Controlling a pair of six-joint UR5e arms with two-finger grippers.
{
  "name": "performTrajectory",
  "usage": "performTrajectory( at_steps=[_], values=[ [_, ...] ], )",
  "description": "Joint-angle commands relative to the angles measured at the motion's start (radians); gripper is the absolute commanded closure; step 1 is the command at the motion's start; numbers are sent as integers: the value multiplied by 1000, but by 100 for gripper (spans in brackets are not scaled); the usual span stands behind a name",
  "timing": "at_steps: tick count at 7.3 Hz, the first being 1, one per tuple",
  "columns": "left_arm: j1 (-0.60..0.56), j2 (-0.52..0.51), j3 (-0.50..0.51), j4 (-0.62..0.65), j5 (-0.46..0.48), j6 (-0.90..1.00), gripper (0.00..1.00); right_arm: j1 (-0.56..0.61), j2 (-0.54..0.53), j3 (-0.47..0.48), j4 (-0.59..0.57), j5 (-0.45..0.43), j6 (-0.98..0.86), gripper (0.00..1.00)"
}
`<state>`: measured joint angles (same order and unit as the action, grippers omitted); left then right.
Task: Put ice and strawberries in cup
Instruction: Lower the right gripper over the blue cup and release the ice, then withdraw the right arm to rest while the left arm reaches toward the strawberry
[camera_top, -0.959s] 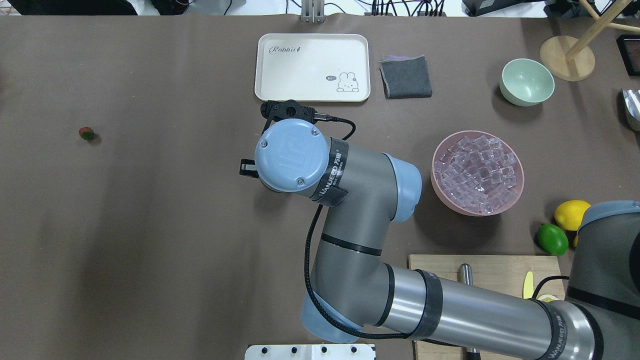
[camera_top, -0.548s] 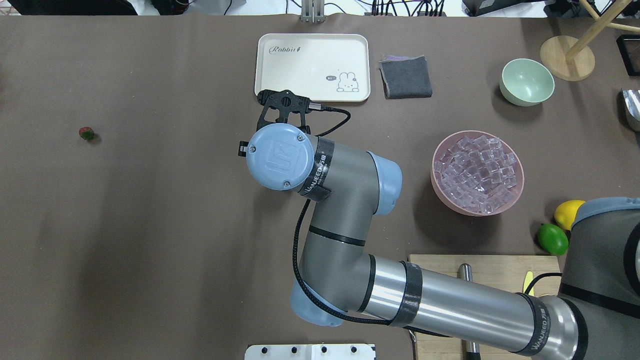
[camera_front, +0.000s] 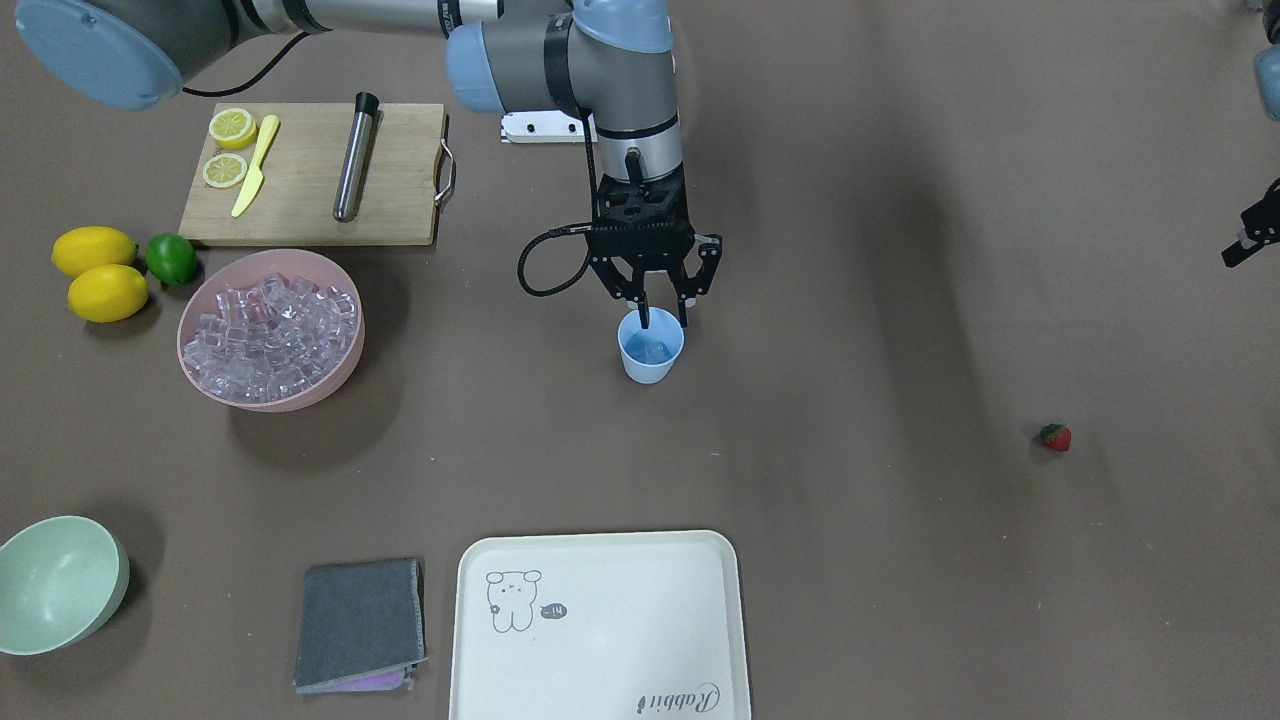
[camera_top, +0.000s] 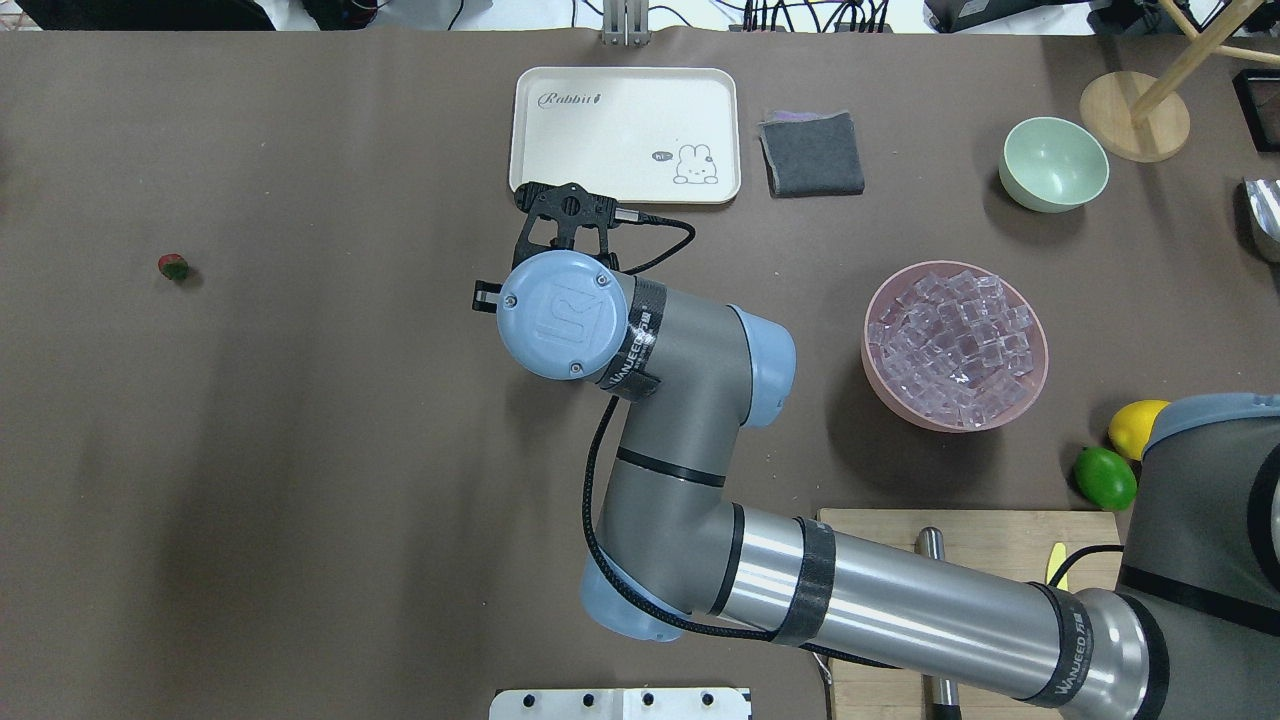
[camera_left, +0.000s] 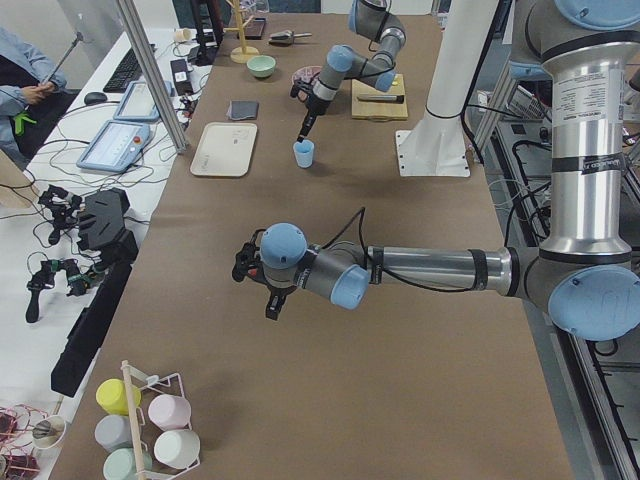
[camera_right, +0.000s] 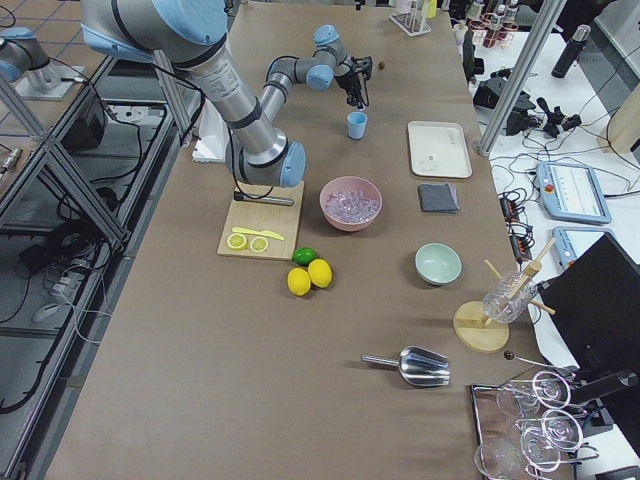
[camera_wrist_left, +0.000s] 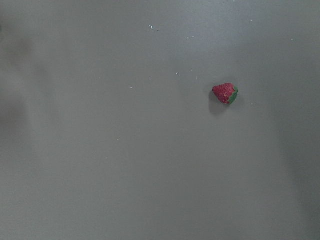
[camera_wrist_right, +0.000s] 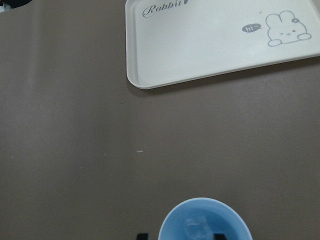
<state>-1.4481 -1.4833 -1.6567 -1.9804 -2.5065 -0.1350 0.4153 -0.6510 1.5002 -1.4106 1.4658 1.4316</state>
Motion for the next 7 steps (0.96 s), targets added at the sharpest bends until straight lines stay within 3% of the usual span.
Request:
performTrajectory(
  at_steps=[1, 2, 3, 4, 5, 6, 7],
  values=[
    [0, 0, 0, 0, 0, 0, 2, 35, -7, 26, -8, 83, -16, 1],
    [0, 0, 0, 0, 0, 0, 2, 95, -31, 52, -34, 202, -60, 1],
    [0, -3, 0, 0, 2, -8, 2, 152, -92, 143, -148, 308, -151, 1],
    [11, -15, -8, 2, 3, -70, 2, 190, -181, 264, -275, 329, -295, 1],
    [29, -44, -6, 8, 14, -109, 2, 262, -272, 349, -318, 405, -438, 0],
    [52, -73, -3, 12, 35, -138, 2, 349, -362, 376, -318, 532, -544, 1],
    [92, -100, -2, 14, 111, -185, 2, 429, -436, 399, -320, 551, -715, 0]
  ],
)
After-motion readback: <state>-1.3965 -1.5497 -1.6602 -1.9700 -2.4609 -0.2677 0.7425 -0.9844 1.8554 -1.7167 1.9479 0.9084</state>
